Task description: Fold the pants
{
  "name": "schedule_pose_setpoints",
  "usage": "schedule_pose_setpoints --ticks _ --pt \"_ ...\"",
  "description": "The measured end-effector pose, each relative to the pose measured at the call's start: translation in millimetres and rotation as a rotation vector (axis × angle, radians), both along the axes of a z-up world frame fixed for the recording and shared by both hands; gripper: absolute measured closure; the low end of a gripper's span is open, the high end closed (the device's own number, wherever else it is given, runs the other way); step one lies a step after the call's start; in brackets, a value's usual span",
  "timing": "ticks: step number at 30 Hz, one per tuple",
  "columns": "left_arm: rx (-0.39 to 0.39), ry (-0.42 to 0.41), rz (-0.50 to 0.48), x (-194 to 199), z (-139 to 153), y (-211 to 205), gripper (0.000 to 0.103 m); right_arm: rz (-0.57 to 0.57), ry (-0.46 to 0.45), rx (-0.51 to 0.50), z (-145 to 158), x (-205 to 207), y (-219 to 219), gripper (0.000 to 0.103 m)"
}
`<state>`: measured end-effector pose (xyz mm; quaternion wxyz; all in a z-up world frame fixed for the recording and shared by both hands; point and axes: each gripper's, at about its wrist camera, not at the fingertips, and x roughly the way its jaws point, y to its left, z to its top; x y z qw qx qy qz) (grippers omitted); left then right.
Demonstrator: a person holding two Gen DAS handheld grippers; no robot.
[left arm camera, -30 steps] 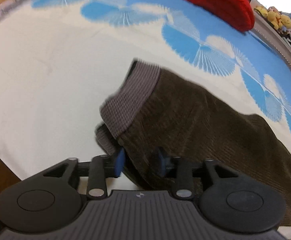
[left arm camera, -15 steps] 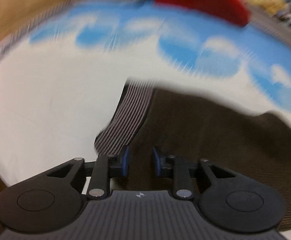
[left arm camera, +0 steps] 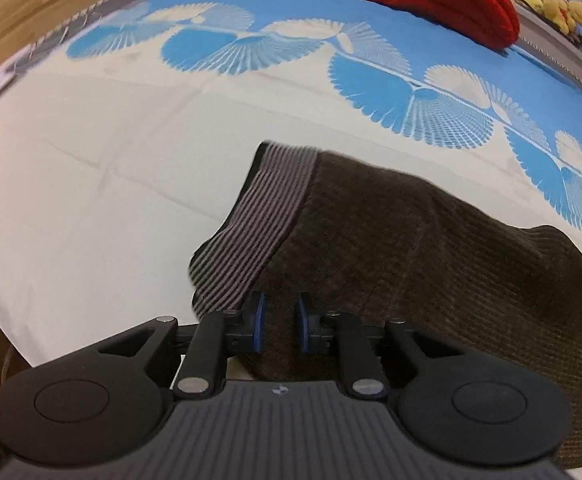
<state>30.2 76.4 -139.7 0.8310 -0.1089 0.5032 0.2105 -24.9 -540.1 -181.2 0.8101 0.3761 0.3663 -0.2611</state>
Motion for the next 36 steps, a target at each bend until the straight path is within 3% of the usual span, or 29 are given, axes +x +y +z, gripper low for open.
schedule_pose_setpoints --ticks 5,8,10,12,15,17,19,21,24,27,29,31,34,36 --pt "0.104 -0.117 -0.161 37.9 32.4 -22.8 0.084 0.025 0.037 -0.009 -5.9 5.4 7.0 0.05" --pt "0.172 -0.104 -0.236 58.5 13.7 -22.0 0.084 0.054 0.047 -0.03 -5.2 7.2 9.9 0.05" --pt "0.118 0.046 -0.168 70.0 -22.6 -1.7 0.084 0.073 0.053 -0.039 -6.2 7.7 10.7 0.05" --pt "0.09 0.032 -0.115 71.2 -21.5 2.9 0.084 0.088 0.057 -0.043 -7.7 7.0 10.3 0.05" --pt "0.162 -0.043 -0.197 63.5 -4.6 -22.0 0.084 0.096 0.048 -0.04 -7.8 3.8 8.1 0.05" --pt "0.105 -0.056 -0.22 62.7 -5.9 -26.6 0.082 0.09 0.04 -0.041 -6.9 1.3 6.0 0.05" --pt "0.039 0.022 -0.195 69.5 -24.3 -22.5 0.083 0.078 0.038 -0.054 -4.9 -1.1 4.8 0.05" --pt "0.056 0.047 -0.189 71.7 -29.4 -24.8 0.083 0.061 0.039 -0.072 -3.2 -3.3 2.1 0.05" --pt "0.124 -0.007 -0.265 61.4 -10.5 -51.6 0.081 0.016 0.038 -0.093 -0.2 -8.6 -4.4 0.05" --pt "0.044 -0.05 -0.369 45.9 2.1 -76.9 0.076 -0.027 0.035 -0.102 0.2 -15.3 -12.7 0.05" --pt "0.006 -0.019 -0.434 41.1 -5.5 -94.9 0.076 -0.034 0.046 -0.09 -4.0 -17.0 -18.2 0.05" --pt "-0.061 0.122 -0.511 39.6 -34.7 -113.4 0.074 -0.038 0.071 -0.078 -10.0 -17.3 -21.1 0.05" --pt "0.083 0.146 -0.568 31.7 -33.6 -138.4 0.071 -0.068 0.093 -0.026 -19.3 -20.1 -28.3 0.05" --pt "0.082 0.1 -0.573 21.2 -15.8 -148.2 0.071 -0.092 0.09 0.018 -24.5 -23.5 -32.8 0.05"
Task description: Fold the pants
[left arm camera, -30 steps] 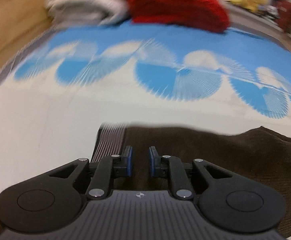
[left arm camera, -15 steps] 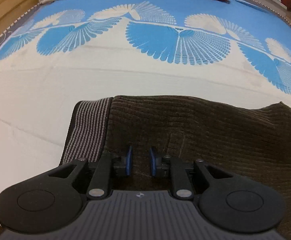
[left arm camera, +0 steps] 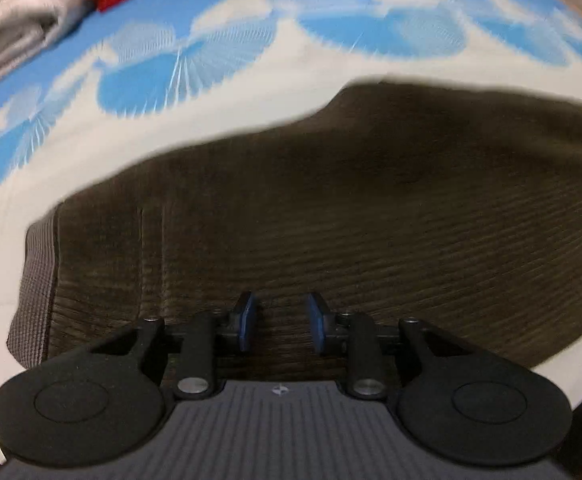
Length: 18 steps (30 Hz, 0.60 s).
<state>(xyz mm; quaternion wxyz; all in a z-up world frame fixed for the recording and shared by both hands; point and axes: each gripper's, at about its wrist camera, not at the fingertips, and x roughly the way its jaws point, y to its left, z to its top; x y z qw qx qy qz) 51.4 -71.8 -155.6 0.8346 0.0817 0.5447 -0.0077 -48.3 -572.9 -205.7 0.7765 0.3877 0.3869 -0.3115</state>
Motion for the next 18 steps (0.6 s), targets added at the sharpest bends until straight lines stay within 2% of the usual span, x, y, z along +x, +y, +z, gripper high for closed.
schedule_pose_setpoints --ticks 2,4,6,7,9,10,12,14,18 --pt "-0.04 -0.027 -0.021 -13.5 13.3 -12.8 0.071 -0.015 -0.006 0.018 -2.6 -2.1 -2.6 0.05" --pt "-0.047 -0.048 -0.043 -28.5 17.7 -25.1 0.071 -0.023 -0.02 0.032 -3.2 -3.9 -4.8 0.05" --pt "-0.078 -0.016 -0.069 -39.4 2.9 -33.9 0.071 -0.043 -0.038 0.048 -2.6 -7.2 -8.2 0.05" --pt "-0.072 0.047 -0.087 -43.0 -14.8 -39.2 0.07 -0.059 -0.051 0.055 -2.0 -9.4 -9.8 0.05" --pt "-0.045 0.02 -0.125 -49.6 -24.8 -45.0 0.07 -0.089 -0.079 0.075 -1.1 -14.2 -13.2 0.05" --pt "-0.048 0.033 -0.121 -46.7 -23.8 -44.9 0.071 -0.104 -0.094 0.09 -1.3 -16.8 -16.0 0.05" --pt "-0.102 0.051 -0.073 -42.7 -21.0 -36.9 0.071 -0.139 -0.129 0.13 -3.1 -22.5 -19.6 0.05" --pt "-0.143 0.025 -0.075 -46.5 -23.1 -29.0 0.07 -0.161 -0.154 0.157 -5.7 -26.4 -23.1 0.05" --pt "-0.134 0.023 -0.079 -52.2 -20.7 -26.6 0.07 -0.208 -0.184 0.222 -14.8 -30.0 -30.9 0.05"
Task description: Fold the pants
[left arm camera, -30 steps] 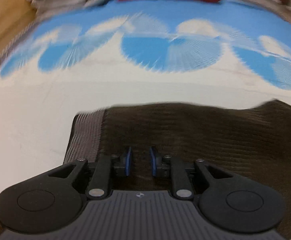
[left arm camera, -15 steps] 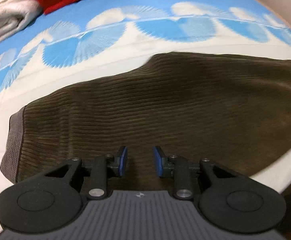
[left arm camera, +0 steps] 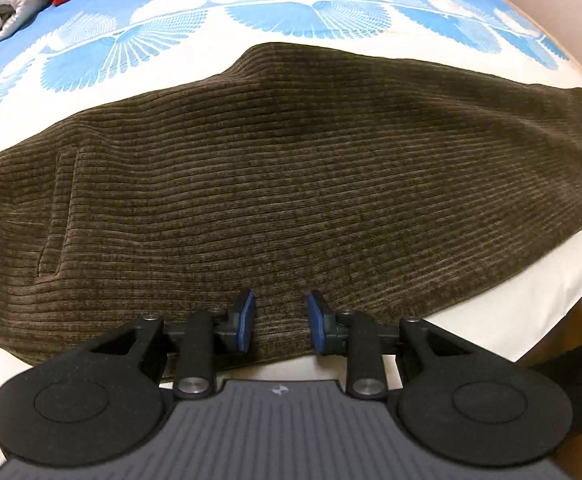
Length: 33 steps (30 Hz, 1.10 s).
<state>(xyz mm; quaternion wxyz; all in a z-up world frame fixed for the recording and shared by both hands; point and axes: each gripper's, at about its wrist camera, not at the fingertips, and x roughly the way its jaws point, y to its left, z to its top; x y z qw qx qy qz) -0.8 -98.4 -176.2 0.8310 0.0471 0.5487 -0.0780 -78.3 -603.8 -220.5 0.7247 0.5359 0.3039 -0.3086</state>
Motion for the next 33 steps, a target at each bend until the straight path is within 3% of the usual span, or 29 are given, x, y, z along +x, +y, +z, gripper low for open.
schedule_pose_setpoints --ticks 3,11,12,13,14,19,22,26,29,33 --pt "0.023 -0.01 -0.016 1.7 -2.3 -6.0 0.07 -0.007 -0.02 0.021 -6.0 3.1 -3.5 0.05" --pt "0.015 -0.006 -0.018 8.2 -8.1 -6.3 0.07 0.022 -0.014 -0.066 -9.3 27.0 -2.0 0.052" --pt "0.016 -0.006 -0.019 6.8 -7.2 -7.1 0.07 0.02 -0.009 -0.074 -9.7 29.0 -0.9 0.059" --pt "0.015 -0.006 -0.018 6.6 -6.0 -6.9 0.07 0.02 -0.005 -0.075 -10.7 29.7 -0.4 0.08" --pt "0.015 -0.005 -0.018 6.7 -6.1 -6.5 0.07 0.024 -0.013 -0.062 -12.9 30.0 -1.1 0.083" --pt "0.016 -0.006 -0.016 5.9 -4.6 -7.9 0.07 -0.008 -0.061 -0.07 -5.4 24.3 1.9 0.088" --pt "0.014 -0.005 -0.016 6.2 -4.9 -7.5 0.07 0.005 -0.103 -0.133 13.6 23.2 12.3 0.089" --pt "0.013 0.0 -0.014 6.9 -4.2 -7.6 0.07 0.211 -0.18 -0.411 73.4 40.2 60.3 0.09" --pt "0.012 0.001 -0.014 7.1 -3.9 -8.1 0.07 0.48 -0.282 -0.661 127.7 49.2 142.1 0.09" --pt "0.01 -0.003 -0.011 6.9 -3.2 -6.8 0.07 0.831 -0.45 -0.885 162.0 33.0 263.8 0.09"
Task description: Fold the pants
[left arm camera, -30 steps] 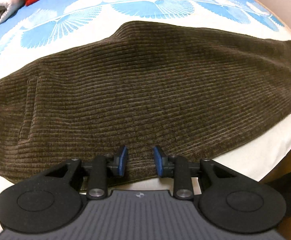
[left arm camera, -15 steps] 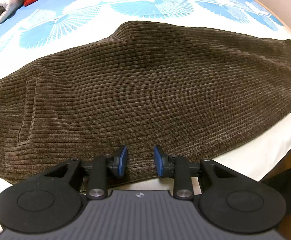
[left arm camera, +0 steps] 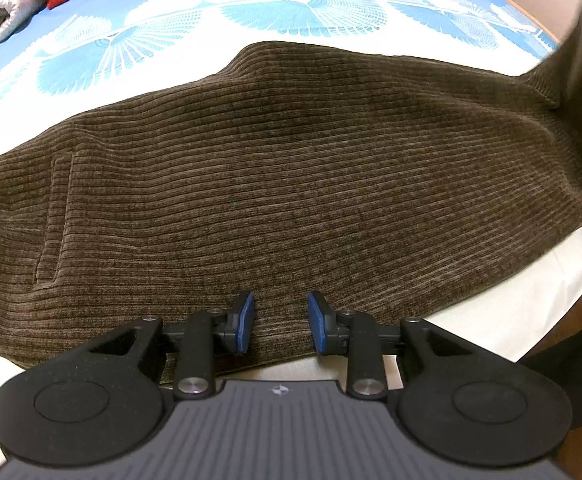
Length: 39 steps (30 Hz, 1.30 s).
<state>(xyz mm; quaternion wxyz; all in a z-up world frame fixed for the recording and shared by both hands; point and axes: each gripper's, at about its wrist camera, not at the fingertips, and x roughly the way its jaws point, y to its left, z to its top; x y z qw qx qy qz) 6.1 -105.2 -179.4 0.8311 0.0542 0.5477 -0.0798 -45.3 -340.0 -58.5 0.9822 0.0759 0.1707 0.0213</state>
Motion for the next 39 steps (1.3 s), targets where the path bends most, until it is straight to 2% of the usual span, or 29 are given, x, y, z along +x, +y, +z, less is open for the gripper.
schedule_pose_setpoints --ticks 2,4,6,8,9,10,11,12,13,15,18,21,24,28,29,30,31,34,39 --pt "-0.005 0.0 0.001 -0.2 0.2 0.8 0.07 0.168 -0.002 -0.067 -3.0 -11.9 55.9 0.089" --pt "-0.008 -0.001 0.001 -0.4 0.7 1.0 0.07 0.311 0.045 -0.111 -19.5 -22.4 103.4 0.089" --pt "-0.013 0.001 0.003 -0.1 1.0 1.9 0.07 0.435 0.133 -0.163 -48.5 -30.7 144.7 0.087" --pt "-0.021 0.002 0.005 0.0 1.2 3.4 0.07 0.546 0.279 -0.23 -83.7 -38.0 179.1 0.087" --pt "-0.025 0.003 0.006 0.0 1.4 4.3 0.07 0.581 0.348 -0.27 -100.1 -42.2 191.3 0.084" --pt "-0.029 0.004 0.008 0.1 1.8 5.0 0.07 0.589 0.368 -0.314 -109.9 -48.8 198.8 0.081" --pt "-0.032 0.004 0.009 0.1 1.9 5.5 0.07 0.585 0.329 -0.355 -111.9 -57.8 201.7 0.081" --pt "-0.034 0.004 0.008 0.3 1.9 5.8 0.07 0.595 0.312 -0.372 -108.5 -62.8 202.8 0.074" --pt "-0.034 0.004 0.006 0.6 2.1 5.8 0.07 0.623 0.319 -0.347 -102.4 -64.2 201.5 0.063" --pt "-0.032 0.006 0.001 1.4 2.1 6.4 0.069 0.676 0.316 -0.259 -86.1 -64.3 192.9 0.054" --pt "-0.035 0.012 0.004 3.1 2.6 7.0 0.069 0.672 0.281 -0.224 -70.9 -63.3 185.4 0.044" --pt "-0.032 0.01 0.002 2.2 2.3 6.2 0.069 0.663 0.309 -0.182 -72.8 -53.5 183.5 0.036" --pt "-0.032 0.007 0.001 2.3 0.6 5.4 0.069 0.712 0.354 -0.22 -87.7 -48.2 194.7 0.036" --pt "-0.03 0.005 0.0 1.0 0.0 5.1 0.069 0.744 0.345 -0.331 -100.3 -49.0 211.2 0.037" --pt "-0.03 0.005 0.001 0.9 -0.3 4.9 0.069 0.748 0.337 -0.374 -100.6 -50.1 214.0 0.042" --pt "-0.031 0.007 0.003 1.1 -0.2 4.8 0.069 0.761 0.327 -0.416 -99.6 -50.8 216.1 0.064" --pt "-0.031 0.008 0.003 1.5 -0.1 4.9 0.069 0.783 0.318 -0.428 -95.4 -52.0 214.9 0.07" --pt "-0.03 0.011 0.001 2.5 0.2 6.1 0.069 0.788 0.266 -0.428 -65.0 -44.4 206.2 0.08" --pt "-0.035 0.012 -0.001 2.8 1.2 7.6 0.069 0.624 0.123 -0.325 8.0 -31.1 187.4 0.082"
